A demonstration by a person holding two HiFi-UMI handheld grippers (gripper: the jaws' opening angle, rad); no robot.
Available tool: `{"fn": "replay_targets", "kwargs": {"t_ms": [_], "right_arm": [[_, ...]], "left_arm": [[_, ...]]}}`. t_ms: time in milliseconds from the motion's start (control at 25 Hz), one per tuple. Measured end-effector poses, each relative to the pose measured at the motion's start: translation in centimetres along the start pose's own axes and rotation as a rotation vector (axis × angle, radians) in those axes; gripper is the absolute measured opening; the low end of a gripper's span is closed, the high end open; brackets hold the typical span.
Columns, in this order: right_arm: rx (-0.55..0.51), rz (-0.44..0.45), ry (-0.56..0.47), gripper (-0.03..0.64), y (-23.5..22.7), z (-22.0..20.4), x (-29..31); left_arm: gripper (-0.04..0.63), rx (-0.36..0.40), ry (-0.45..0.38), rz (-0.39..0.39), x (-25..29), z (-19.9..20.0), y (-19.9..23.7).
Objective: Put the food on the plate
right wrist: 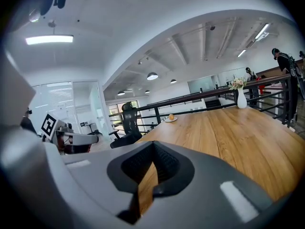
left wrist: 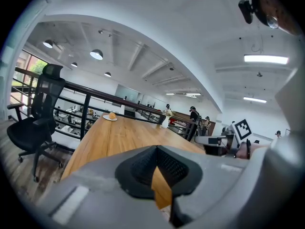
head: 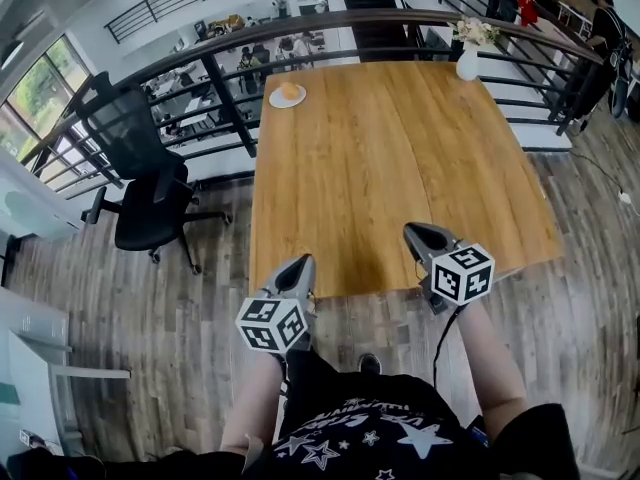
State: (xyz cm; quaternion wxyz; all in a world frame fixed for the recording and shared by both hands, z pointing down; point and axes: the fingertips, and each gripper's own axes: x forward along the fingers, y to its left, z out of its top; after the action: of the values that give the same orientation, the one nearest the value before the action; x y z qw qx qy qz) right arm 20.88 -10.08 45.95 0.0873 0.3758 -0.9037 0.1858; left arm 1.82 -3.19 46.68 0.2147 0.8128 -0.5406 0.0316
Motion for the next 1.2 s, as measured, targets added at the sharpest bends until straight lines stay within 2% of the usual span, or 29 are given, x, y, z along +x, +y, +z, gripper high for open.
{"fn": "replay_targets", "kwargs": {"t_ms": [200, 560, 840, 1200], "right_arm": [[0.014, -0.002, 0.006, 0.002, -0.5, -0.7, -1.7], [0.036, -0.039, 0.018, 0.000, 0.5, -2.4, -3.9], [0.047, -0.059, 0.026, 0.000, 5.0, -3.5, -5.7], [0.073, -0.077, 0.044, 0.000, 10.5, -7.1, -8.3]], "left_arm": [[0.002, -0.003, 0.008, 0.001, -0.5, -1.1, -2.0], [0.002, -0.007, 0.026, -0.043, -1.8, -1.8, -3.4], [0.002, -0.023, 0.040, -0.065, -6.6, -2.9, -3.9], [0.002, -0.056, 0.097, -0.090, -12.3, -7.5, -3.8]]}}
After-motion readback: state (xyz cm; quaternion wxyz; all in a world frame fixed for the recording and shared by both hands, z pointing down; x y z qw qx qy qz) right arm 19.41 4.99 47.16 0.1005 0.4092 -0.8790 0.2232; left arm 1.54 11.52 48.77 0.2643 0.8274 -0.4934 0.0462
